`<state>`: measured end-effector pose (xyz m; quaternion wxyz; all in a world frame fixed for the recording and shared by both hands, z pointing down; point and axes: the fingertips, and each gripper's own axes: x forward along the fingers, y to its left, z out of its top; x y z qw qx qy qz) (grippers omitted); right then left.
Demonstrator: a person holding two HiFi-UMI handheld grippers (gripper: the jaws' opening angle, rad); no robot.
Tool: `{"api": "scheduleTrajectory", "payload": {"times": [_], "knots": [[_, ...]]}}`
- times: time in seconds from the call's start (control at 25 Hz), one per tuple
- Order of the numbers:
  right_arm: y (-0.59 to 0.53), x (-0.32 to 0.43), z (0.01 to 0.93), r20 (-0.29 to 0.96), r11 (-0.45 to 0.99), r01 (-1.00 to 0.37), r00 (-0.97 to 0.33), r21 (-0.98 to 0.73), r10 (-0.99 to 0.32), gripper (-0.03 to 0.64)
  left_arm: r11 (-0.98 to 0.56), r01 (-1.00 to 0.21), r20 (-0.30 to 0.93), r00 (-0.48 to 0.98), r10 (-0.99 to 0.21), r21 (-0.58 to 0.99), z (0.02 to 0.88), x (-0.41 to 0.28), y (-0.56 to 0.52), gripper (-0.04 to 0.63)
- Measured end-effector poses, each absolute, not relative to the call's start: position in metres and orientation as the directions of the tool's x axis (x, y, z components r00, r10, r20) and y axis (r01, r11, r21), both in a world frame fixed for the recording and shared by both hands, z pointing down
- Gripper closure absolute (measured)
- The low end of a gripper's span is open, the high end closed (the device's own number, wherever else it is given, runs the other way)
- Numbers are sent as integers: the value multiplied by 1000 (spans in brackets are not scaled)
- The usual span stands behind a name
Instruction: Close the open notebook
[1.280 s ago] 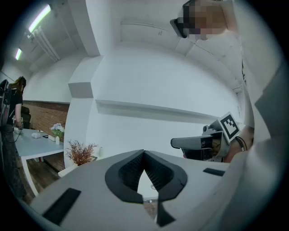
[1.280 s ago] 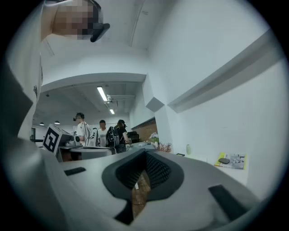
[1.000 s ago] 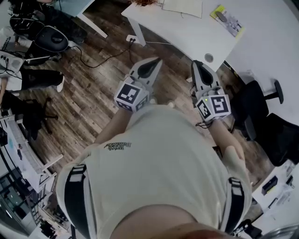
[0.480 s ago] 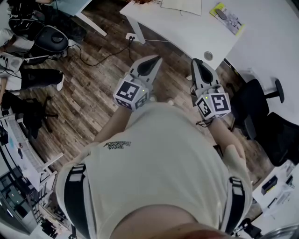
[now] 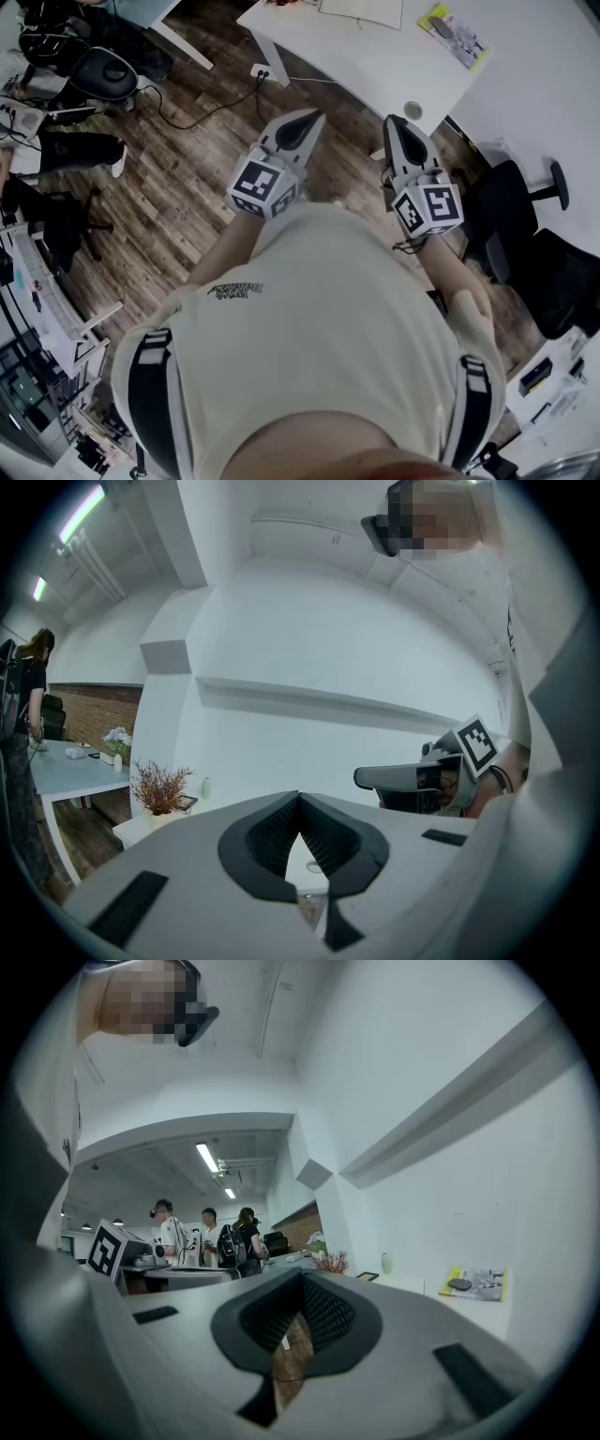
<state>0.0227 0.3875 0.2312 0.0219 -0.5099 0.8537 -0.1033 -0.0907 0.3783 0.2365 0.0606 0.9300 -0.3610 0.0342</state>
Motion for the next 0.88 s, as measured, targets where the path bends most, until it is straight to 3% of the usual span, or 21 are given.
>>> {"api": "scheduleTrajectory", "payload": {"times": [0.88], "knots": [[359,39,233,34,488,-858,-499,-162,-866,615,-713,-697,82,717,-692,75,249,-72,351,583]]}}
